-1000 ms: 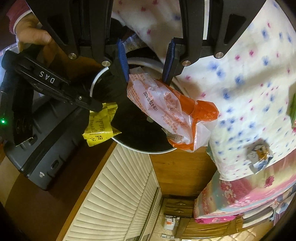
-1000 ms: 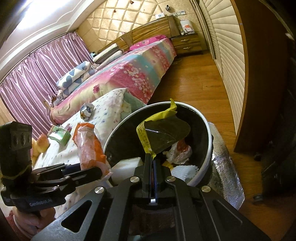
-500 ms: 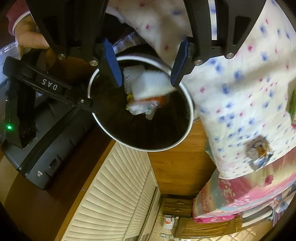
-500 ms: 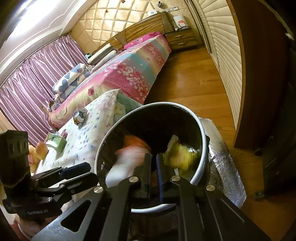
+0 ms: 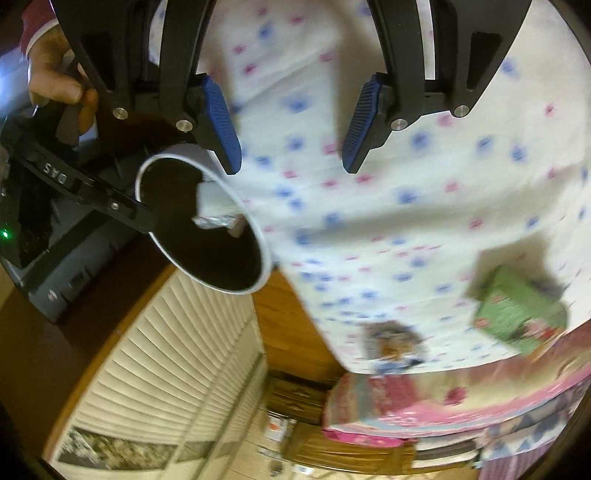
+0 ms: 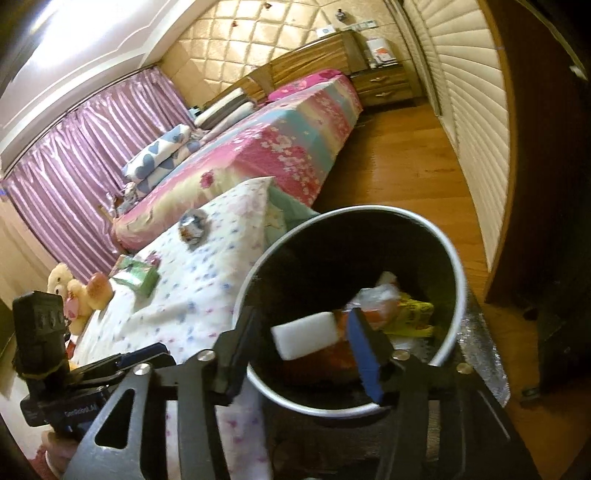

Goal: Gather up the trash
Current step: 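Move both tools back over the green carton and silver wrapper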

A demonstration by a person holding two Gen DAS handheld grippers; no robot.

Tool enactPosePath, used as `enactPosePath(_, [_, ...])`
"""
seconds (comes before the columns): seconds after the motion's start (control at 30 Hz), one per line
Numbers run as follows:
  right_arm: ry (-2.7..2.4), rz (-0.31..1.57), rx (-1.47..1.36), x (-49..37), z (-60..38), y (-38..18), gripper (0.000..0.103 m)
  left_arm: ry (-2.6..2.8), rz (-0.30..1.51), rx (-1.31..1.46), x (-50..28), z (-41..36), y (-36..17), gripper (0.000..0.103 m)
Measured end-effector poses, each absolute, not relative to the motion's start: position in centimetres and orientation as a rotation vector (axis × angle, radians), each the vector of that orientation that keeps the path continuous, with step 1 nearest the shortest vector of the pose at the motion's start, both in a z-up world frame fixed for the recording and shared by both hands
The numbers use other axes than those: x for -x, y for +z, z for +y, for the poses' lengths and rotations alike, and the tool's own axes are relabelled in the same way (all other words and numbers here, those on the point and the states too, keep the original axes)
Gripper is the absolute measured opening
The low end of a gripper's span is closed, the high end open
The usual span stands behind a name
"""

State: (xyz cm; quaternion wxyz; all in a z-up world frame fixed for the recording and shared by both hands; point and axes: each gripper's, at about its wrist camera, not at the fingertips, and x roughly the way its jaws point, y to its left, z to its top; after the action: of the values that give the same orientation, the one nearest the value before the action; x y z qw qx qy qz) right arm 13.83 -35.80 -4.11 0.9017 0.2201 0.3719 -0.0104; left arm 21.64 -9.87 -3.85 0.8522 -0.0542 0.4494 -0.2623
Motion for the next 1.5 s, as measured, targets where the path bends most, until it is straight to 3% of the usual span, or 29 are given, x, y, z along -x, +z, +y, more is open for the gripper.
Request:
enactPosePath(0.17, [0.030,0.775,-0.419,-14.9,-33.2,-3.9,0.064,-0.478,0.933,0.159,-20.6,-6.7,-3.5,0.057])
enactPosePath(0.6, [0.119,0.801,-0.347,-18.3,-27.7,-4.5,0.087,-0.291,0.890,0.264,-21.5,1.0,-2.8,0.069])
enactPosePath(1.5, [0.198,0.827,-0.249,-30.6,-24.0,-4.9,0.088,-0.220,0.852,0.349,-29.6,1.1,-3.3,0.072])
